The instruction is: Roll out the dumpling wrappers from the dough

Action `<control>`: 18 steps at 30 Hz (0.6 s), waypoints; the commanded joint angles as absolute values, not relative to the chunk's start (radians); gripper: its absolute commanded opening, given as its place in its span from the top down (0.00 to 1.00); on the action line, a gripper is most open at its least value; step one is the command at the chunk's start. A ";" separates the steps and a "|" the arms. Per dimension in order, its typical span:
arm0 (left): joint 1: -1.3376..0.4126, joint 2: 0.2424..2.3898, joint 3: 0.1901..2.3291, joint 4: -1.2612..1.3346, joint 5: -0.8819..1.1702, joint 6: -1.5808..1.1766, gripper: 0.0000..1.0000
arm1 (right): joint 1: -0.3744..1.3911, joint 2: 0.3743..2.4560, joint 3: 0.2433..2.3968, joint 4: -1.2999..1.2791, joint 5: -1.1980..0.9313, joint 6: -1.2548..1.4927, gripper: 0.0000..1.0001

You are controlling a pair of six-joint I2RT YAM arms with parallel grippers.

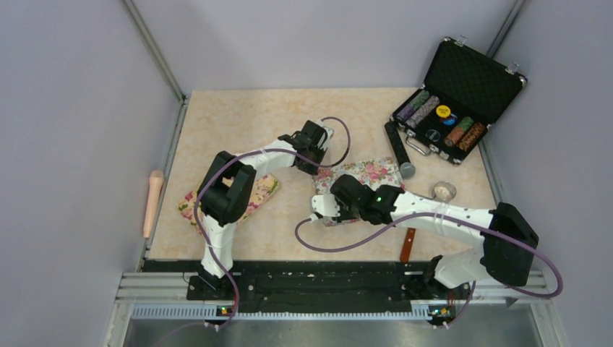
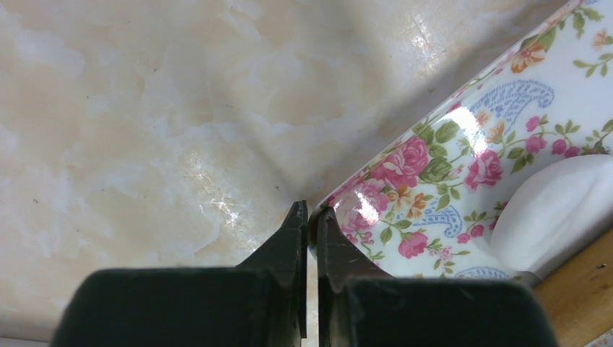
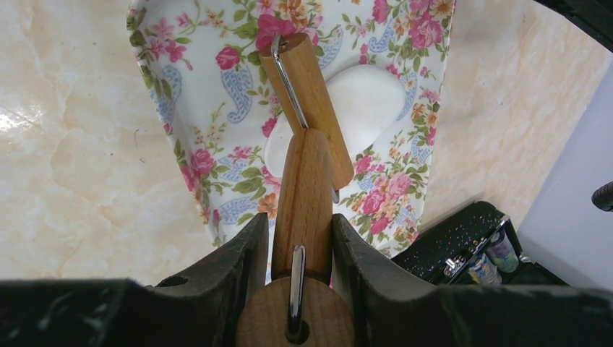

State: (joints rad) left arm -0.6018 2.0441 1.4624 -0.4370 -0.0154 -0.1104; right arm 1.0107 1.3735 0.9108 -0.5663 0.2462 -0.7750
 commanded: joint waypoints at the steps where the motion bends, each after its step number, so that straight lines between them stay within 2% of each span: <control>1: -0.554 2.014 1.442 -0.421 -0.160 -0.121 1.00 | 1.034 1.411 0.837 -0.873 -0.068 -0.719 1.00; 12: -0.553 2.010 1.445 -0.422 -0.165 -0.118 1.00 | 1.033 1.378 0.827 -0.890 -0.106 -0.715 1.00; 18: -0.552 2.006 1.445 -0.419 -0.169 -0.112 1.00 | 0.988 1.312 0.897 -0.889 -0.125 -0.717 1.00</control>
State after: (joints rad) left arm -0.5999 2.0396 1.4586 -0.4416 -0.0158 -0.1116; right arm 1.0058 1.3140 0.9062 -0.6254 0.1463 -0.7918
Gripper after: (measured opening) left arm 0.030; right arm 0.332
